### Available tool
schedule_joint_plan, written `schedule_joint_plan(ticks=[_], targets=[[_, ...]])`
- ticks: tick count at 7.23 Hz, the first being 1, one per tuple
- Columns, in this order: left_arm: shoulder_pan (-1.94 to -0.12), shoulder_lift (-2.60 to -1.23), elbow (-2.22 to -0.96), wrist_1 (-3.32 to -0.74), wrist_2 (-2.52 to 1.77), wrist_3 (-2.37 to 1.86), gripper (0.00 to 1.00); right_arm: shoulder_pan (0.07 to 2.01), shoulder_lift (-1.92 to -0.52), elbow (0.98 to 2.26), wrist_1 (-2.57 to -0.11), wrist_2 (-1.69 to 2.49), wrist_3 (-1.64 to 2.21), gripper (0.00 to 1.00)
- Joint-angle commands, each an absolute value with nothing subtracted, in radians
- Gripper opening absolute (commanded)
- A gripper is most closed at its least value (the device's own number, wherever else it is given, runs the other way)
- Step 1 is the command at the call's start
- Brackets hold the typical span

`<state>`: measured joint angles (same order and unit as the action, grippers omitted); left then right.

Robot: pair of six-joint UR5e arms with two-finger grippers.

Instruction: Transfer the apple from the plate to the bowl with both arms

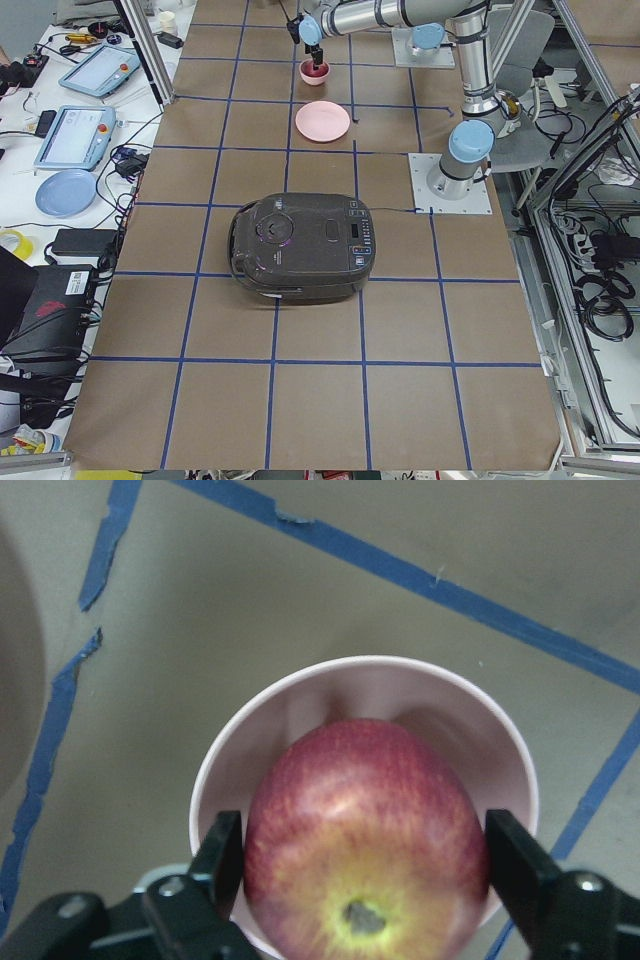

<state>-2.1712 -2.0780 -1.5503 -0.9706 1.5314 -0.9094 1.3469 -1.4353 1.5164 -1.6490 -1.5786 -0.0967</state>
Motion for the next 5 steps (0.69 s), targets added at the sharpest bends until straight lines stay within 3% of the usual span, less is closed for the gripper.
schedule_joint_plan(ticks=[1, 5], targets=[[-2.149, -1.992, -1.558, -1.001, 1.532, -0.638, 1.00, 1.356, -1.459, 1.516, -1.655, -1.605, -0.097, 1.00], [-2.080, -1.726, -1.549, -1.387, 1.532, -0.479, 1.00, 1.504, -1.534, 1.526, -1.632, -1.606, -0.060, 1.00]])
